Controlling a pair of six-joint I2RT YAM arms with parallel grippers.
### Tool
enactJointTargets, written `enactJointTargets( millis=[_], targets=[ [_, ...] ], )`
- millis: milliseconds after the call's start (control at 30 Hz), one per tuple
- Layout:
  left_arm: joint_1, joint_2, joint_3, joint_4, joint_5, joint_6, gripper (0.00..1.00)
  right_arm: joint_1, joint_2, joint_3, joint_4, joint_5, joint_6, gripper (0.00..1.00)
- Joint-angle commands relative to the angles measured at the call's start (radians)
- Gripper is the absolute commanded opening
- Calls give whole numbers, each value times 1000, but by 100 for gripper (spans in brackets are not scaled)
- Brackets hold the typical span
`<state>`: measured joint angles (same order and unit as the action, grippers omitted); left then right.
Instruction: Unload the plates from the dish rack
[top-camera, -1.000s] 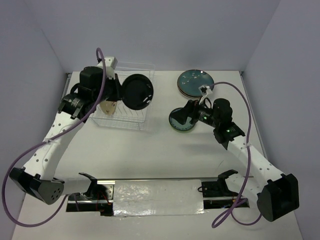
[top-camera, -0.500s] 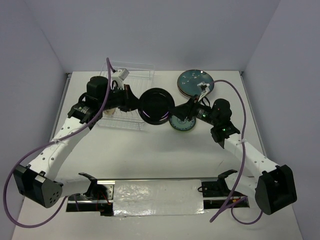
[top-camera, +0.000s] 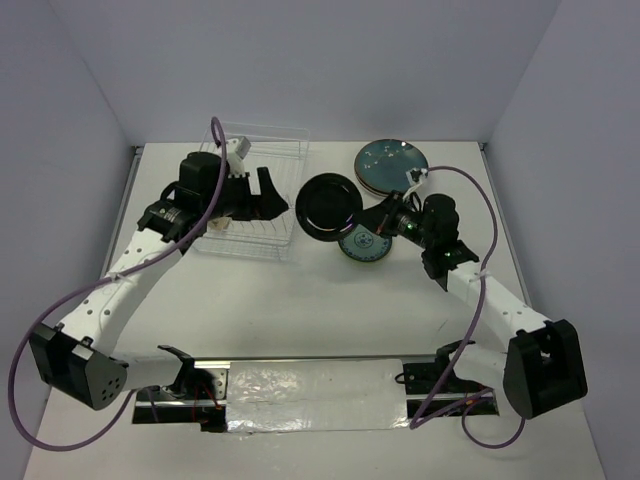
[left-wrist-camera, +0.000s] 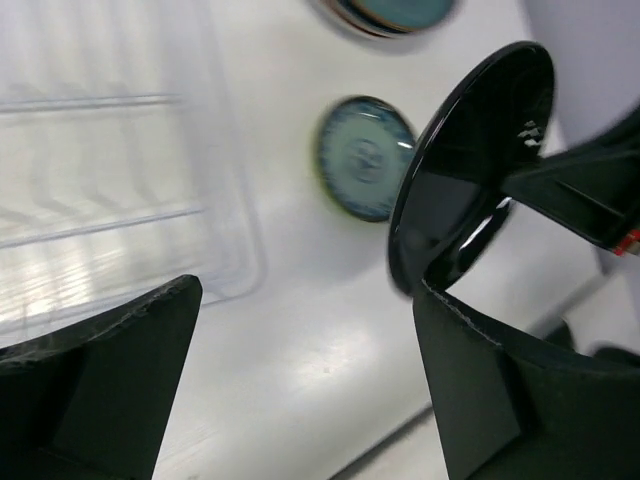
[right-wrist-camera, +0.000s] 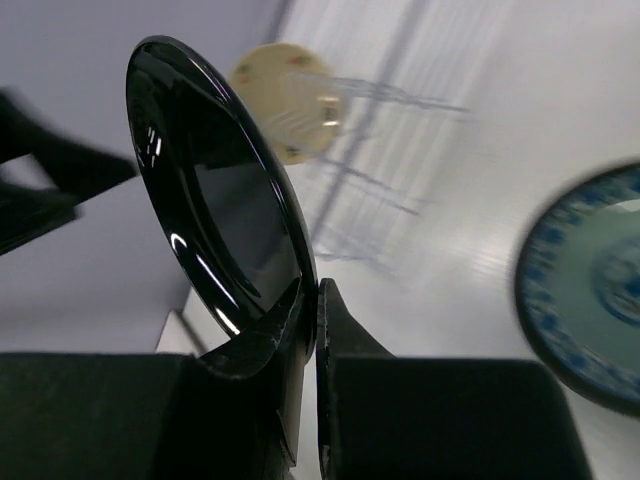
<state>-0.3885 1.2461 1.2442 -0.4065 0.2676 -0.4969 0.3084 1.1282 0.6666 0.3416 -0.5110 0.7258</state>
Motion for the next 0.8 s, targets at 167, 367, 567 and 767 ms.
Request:
enactJointTargets(
  millis=[167,367,567,767],
  targets=[
    [5,-2,193,-304,-666,76,99,-144,117,7,-248,252,23,0],
    [8,49,313,-408,-749,118,99,-199,283,51,-276,253,-40,2],
    [22,96,353,-445,-758,152,99,-204,374,64,-262,238,-52,15],
    [49,151,354,-439,-735,159,100,-184,308,62,-315,314,-75,70]
  ],
)
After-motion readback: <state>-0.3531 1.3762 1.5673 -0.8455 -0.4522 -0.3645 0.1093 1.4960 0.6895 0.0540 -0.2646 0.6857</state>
